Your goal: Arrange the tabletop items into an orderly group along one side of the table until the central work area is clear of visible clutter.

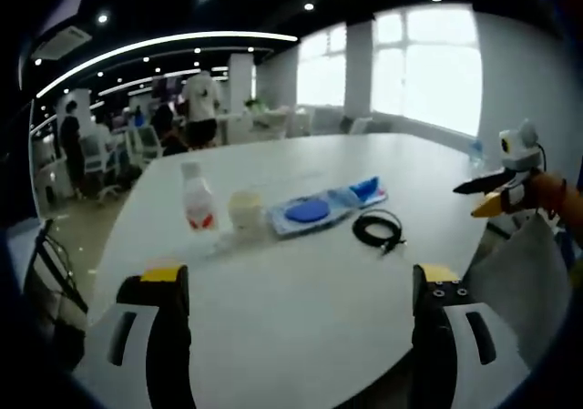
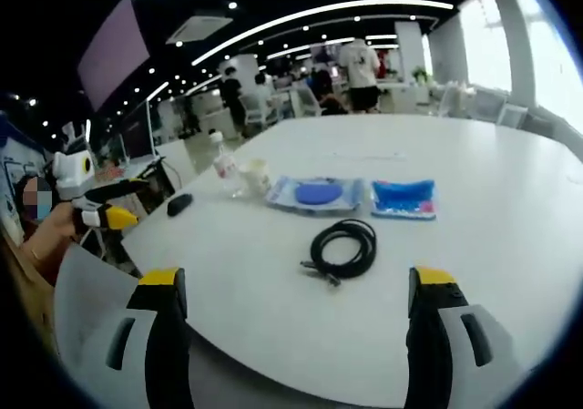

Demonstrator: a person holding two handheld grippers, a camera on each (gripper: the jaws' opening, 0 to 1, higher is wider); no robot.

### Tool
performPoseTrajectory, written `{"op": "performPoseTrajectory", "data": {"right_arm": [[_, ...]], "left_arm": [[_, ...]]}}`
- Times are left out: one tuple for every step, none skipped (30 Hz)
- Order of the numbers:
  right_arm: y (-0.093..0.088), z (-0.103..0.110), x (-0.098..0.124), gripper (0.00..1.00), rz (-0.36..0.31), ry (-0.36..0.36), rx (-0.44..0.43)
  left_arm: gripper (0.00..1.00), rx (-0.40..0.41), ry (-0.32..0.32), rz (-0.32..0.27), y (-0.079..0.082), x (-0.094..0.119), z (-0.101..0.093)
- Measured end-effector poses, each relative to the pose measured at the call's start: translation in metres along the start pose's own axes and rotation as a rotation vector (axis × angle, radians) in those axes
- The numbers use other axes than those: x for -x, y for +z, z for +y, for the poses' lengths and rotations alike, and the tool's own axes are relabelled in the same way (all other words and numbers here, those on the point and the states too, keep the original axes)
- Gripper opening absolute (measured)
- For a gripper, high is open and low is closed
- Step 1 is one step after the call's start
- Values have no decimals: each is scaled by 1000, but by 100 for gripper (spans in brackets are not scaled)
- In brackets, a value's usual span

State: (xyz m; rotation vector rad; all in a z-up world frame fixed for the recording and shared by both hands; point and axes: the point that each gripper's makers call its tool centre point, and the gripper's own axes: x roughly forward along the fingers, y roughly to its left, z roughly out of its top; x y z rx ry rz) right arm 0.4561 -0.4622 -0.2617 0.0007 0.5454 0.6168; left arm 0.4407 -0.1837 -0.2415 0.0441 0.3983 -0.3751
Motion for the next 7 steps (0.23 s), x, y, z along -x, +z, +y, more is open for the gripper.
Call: {"op": "performPoseTrajectory", "data": {"right_arm": [[-1,0,0,100,0,1,-2],[-1,0,0,100,0,0,-3],[-2,0,0,100,2,-2,-4],[-2,0,0,100,2,-2,-3],[-3,0,-1,100,2,-1,-4],[-3,0,-1,100,4,1,-5],[-4,1,-1,100,6,4,-4]], "left_arm": [[99,4,1,0,-1,0,0],[99,6,2,-3,-2,-1,1],[99,10,0,-2,-3,-1,1],[99,14,0,2,-4,-1,0],[99,15,0,2,-5,-1,0],[99,15,-3,4,-6,-1,0],[99,15,-4,7,-6,-1,-1]]}}
